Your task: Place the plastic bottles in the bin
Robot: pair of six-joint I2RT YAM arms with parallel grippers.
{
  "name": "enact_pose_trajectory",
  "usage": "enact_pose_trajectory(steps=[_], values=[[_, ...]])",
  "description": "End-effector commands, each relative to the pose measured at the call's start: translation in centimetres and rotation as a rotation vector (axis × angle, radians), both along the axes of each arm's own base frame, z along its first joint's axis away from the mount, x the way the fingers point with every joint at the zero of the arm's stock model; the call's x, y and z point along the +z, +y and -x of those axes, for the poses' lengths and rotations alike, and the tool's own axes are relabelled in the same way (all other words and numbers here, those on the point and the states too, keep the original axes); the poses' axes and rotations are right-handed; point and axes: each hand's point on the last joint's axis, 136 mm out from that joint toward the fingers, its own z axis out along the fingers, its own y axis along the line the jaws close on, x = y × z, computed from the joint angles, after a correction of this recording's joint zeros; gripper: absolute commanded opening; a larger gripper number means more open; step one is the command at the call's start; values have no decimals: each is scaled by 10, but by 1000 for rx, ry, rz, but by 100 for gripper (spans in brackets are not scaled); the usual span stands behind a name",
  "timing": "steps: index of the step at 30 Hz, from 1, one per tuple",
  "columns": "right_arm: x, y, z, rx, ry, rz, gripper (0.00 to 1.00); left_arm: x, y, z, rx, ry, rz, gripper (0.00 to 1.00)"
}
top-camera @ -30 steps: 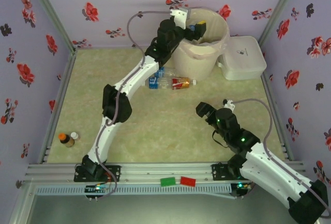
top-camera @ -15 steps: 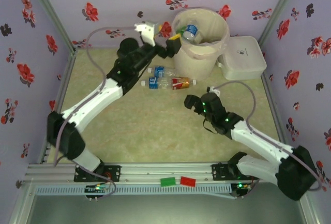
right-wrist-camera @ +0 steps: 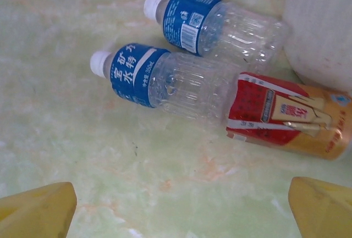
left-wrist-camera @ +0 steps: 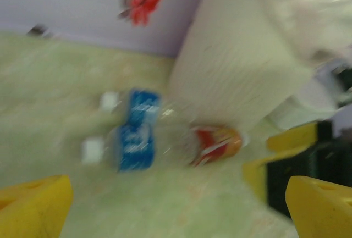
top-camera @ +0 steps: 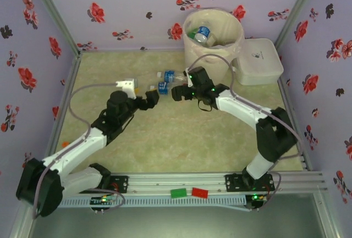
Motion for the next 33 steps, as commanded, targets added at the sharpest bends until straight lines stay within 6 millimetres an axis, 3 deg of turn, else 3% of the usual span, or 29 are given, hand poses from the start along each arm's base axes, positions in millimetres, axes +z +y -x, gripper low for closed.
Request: enact_pose_trajectory(steps=[1, 6, 9, 16, 20, 26, 33], values=[[-10, 1, -7, 93, 5, 120, 100, -19, 43, 12, 167, 81, 83, 100], [-25, 11, -32, 88, 15, 171, 100, -29, 86, 28, 329, 62, 163, 100], [-35, 19, -48, 63, 20, 163, 100, -24, 100, 32, 384, 26, 213, 100], [-54, 38, -71, 74, 30, 149, 100, -24, 92, 33, 334, 51, 196, 100], [-66, 33, -79, 53, 50, 165, 100, -30, 87, 36, 304, 79, 193, 100], [-71, 23, -70, 48, 72, 174, 100, -33, 85, 36, 297, 84, 205, 100], [-67, 8, -32, 40, 94, 152, 100, -32, 79, 28, 284, 85, 230, 100]])
